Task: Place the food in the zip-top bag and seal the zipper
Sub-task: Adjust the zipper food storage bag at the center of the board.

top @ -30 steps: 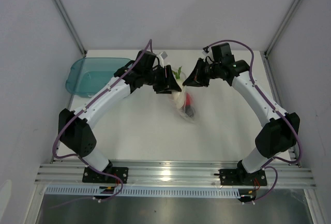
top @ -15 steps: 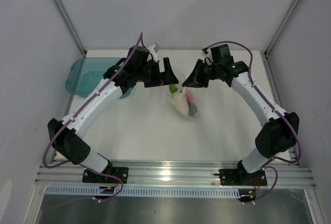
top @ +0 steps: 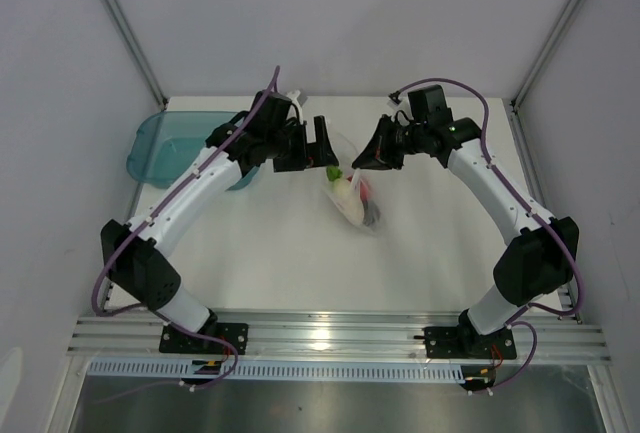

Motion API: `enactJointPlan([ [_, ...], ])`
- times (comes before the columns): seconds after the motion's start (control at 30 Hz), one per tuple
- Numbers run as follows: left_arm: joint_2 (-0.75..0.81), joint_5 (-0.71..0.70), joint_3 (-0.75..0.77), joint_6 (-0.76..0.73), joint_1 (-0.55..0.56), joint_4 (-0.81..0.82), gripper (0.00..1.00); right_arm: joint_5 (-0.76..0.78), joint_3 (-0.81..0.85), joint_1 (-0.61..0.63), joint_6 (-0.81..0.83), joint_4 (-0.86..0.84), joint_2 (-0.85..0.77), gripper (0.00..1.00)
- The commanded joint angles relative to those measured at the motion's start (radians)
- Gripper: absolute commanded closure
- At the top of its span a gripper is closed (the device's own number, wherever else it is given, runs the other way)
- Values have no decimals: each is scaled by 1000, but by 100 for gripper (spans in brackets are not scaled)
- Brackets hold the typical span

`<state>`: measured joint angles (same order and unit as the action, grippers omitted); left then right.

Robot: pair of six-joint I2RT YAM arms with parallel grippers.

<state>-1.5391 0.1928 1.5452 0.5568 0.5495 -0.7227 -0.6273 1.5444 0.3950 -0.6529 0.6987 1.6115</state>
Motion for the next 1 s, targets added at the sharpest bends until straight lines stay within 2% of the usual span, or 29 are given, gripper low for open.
enactJointPlan([
  [0.0, -48, 77, -4, -2, -25, -15, 2, -37, 13, -1, 33, 5, -10, 100],
  [0.07, -65, 108, -7, 6, -36, -12, 2, -37, 14, -1, 41, 16, -10, 100],
  [0.2, -99, 224, -25, 26, -56, 57, 11, -46, 22, -2, 55, 27, -2, 100],
  [0.27, -133, 289, -4, 29, -63, 88, 21, -64, 26, 2, 65, 25, 8, 100],
  [0.3, -147, 306, 21, 25, -65, 88, 37, -72, 28, 2, 68, 25, 13, 100],
  [0.33, -176, 336, 45, 20, -65, 80, 45, -77, 31, 4, 71, 28, 17, 100],
  [0.4, -197, 350, 75, 3, -66, 71, 56, -87, 37, 8, 78, 33, 28, 97],
  [0.43, -214, 374, 88, -6, -68, 66, 65, -89, 40, 13, 87, 44, 33, 90],
  [0.5, -225, 392, 104, -27, -69, 63, 77, -86, 65, 21, 102, 64, 44, 80],
  [0.53, -228, 402, 107, -37, -72, 68, 87, -75, 74, 21, 114, 74, 44, 76],
  [0.57, -228, 437, 110, -58, -74, 80, 92, -69, 80, 22, 119, 88, 44, 68],
  [0.6, -231, 451, 113, -72, -74, 83, 99, -63, 97, 21, 125, 94, 44, 65],
  [0.73, -249, 537, 165, -142, -86, 65, 100, -23, 137, 18, 144, 136, 38, 53],
  [0.97, -283, 681, 240, -262, -94, -9, 99, -11, 144, -27, 141, 148, 22, 51],
])
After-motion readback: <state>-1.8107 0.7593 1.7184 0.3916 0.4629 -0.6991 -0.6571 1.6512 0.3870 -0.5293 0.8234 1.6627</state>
